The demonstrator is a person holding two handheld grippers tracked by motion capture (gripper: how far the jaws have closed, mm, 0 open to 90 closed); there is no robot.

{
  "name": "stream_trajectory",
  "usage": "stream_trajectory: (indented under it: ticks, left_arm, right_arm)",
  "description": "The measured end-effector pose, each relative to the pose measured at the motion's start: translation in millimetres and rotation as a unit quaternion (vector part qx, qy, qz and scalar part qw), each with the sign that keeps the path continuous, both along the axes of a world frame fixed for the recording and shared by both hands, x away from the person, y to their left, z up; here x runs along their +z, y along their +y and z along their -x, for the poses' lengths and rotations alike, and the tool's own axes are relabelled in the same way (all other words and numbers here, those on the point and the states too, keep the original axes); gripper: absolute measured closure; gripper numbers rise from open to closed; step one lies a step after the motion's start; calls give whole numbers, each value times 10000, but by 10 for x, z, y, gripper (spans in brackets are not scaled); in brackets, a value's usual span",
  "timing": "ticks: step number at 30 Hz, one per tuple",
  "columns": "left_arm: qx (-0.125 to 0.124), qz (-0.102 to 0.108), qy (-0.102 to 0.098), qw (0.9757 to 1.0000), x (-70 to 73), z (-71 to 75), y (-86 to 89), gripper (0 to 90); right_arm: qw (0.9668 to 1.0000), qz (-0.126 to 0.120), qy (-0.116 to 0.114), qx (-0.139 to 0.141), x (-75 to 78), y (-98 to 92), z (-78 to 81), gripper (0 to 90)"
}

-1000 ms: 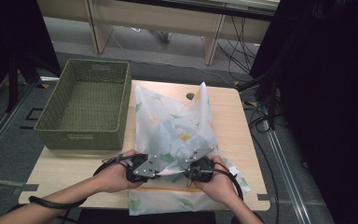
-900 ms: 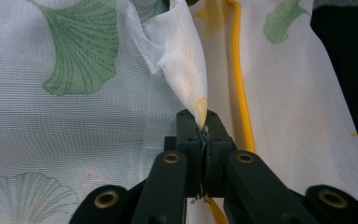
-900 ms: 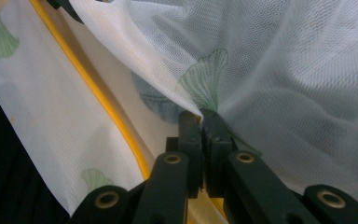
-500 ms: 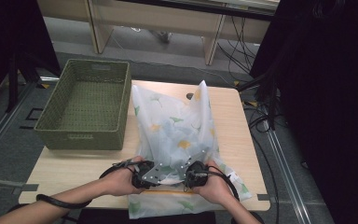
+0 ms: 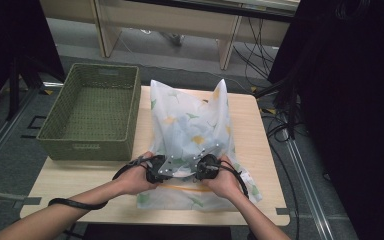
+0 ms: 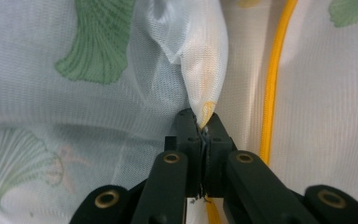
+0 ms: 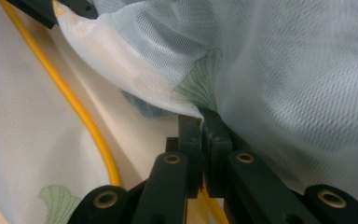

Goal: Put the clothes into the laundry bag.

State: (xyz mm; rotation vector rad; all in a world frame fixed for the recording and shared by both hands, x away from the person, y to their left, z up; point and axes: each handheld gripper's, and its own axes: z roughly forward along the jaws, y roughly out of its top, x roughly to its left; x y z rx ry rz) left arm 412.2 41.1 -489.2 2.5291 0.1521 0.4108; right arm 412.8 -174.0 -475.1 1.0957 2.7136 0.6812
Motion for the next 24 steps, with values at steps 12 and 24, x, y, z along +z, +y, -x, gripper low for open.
stream_trajectory:
  ticks: [12,24]
  left_arm:
    - [-123,460,-90,9988,161,178,111,868]
    - [-297,578,229,9976,158,332,184,824]
  right_arm:
    - [9986,-18,-206,496,126,-66,227,884]
    - [9982,167,135,558,12,-119,289,889]
